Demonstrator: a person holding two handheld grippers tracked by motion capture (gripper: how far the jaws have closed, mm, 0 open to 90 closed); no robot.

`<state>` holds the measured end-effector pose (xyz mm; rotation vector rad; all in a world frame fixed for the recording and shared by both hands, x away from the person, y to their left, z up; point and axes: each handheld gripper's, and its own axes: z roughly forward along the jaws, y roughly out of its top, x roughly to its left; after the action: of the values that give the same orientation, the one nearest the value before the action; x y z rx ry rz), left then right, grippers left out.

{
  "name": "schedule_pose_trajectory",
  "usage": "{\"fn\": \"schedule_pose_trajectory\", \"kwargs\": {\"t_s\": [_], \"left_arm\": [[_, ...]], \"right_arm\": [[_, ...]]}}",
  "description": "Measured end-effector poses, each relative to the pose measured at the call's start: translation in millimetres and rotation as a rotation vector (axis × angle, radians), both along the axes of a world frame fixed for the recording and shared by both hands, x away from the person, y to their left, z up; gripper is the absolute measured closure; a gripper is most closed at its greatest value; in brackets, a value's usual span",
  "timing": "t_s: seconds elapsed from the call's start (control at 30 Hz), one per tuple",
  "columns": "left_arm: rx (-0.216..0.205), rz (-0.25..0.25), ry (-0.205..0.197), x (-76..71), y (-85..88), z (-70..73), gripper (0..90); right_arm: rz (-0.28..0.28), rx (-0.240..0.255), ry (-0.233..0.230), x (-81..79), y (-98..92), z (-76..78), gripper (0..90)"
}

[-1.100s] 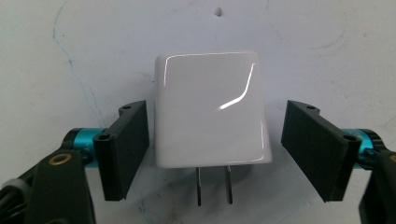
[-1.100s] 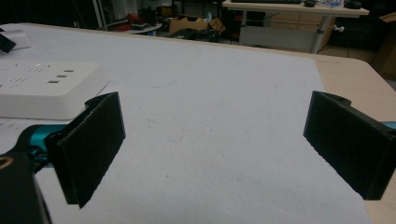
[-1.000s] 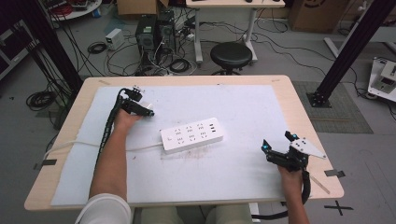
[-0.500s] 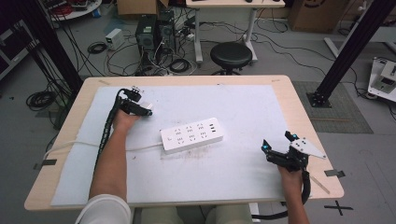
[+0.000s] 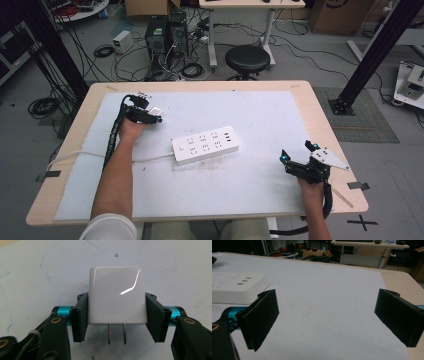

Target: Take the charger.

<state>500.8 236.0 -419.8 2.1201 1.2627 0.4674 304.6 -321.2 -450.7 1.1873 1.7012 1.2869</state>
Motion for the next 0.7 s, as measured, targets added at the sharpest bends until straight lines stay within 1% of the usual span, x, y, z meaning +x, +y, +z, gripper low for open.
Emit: {"fn": "schedule_pose_trajectory", "kwargs": {"t_s": [0.07,0.1,0.13,0.17,0.2,0.23,0.27,0.3,0.4,0.43,0.47,0.5,0.6,0.63,0.67,0.7], "left_arm": [[-0.008,-0.001,-0.005,-1.5,0.4,1.5,42.5],[-0.027,-0.006,-0.030,-7.8,1.3,7.3,42.5],[-0.026,-0.010,-0.038,-10.4,1.6,10.0,42.5],[-0.026,-0.010,-0.038,-10.4,1.6,10.0,42.5],[-0.036,-0.018,-0.060,-16.0,1.9,15.0,42.5],[-0.036,-0.018,-0.060,-16.0,1.9,15.0,42.5],[-0.049,-0.024,-0.085,-22.2,2.5,20.1,42.5],[-0.055,-0.024,-0.090,-24.8,2.9,22.0,42.5],[-0.068,-0.034,-0.121,-34.4,4.4,29.0,42.5],[-0.068,-0.034,-0.121,-34.4,4.4,29.0,42.5],[-0.080,-0.039,-0.143,-40.4,4.3,33.2,42.5],[-0.087,-0.042,-0.155,-43.7,4.0,35.3,42.5],[-0.097,-0.052,-0.186,-54.2,2.3,40.9,42.5],[-0.097,-0.052,-0.186,-54.2,2.3,40.9,42.5],[-0.100,-0.061,-0.201,-61.7,1.4,43.5,42.5],[-0.100,-0.061,-0.201,-61.7,1.4,43.5,42.5]], "right_arm": [[0.000,0.000,0.000,-0.1,0.1,0.0,5.4],[0.001,0.001,-0.001,0.2,-0.2,0.0,5.5],[0.001,0.002,0.001,0.2,-0.2,-0.1,5.5],[0.003,0.004,0.002,0.3,-0.1,-0.1,5.4],[0.004,0.002,-0.001,0.8,-0.4,0.0,5.4],[0.004,0.002,-0.001,0.8,-0.4,0.0,5.4],[0.003,0.004,0.005,0.0,-0.1,-0.1,5.4],[0.006,-0.004,-0.005,0.6,-0.4,0.0,5.5],[0.005,-0.004,-0.001,0.4,-0.2,0.0,5.5],[0.005,0.002,0.005,0.0,0.2,0.1,5.5],[0.006,0.000,0.005,0.0,0.1,-0.1,5.4],[0.006,-0.001,0.004,0.1,0.1,0.1,5.4],[0.007,-0.001,0.003,0.3,0.0,0.1,5.4],[0.007,-0.003,0.003,0.3,0.0,0.0,5.5],[0.008,-0.003,0.003,0.3,0.0,0.0,5.5],[0.008,-0.003,0.003,0.3,0.0,0.0,5.5]]}}
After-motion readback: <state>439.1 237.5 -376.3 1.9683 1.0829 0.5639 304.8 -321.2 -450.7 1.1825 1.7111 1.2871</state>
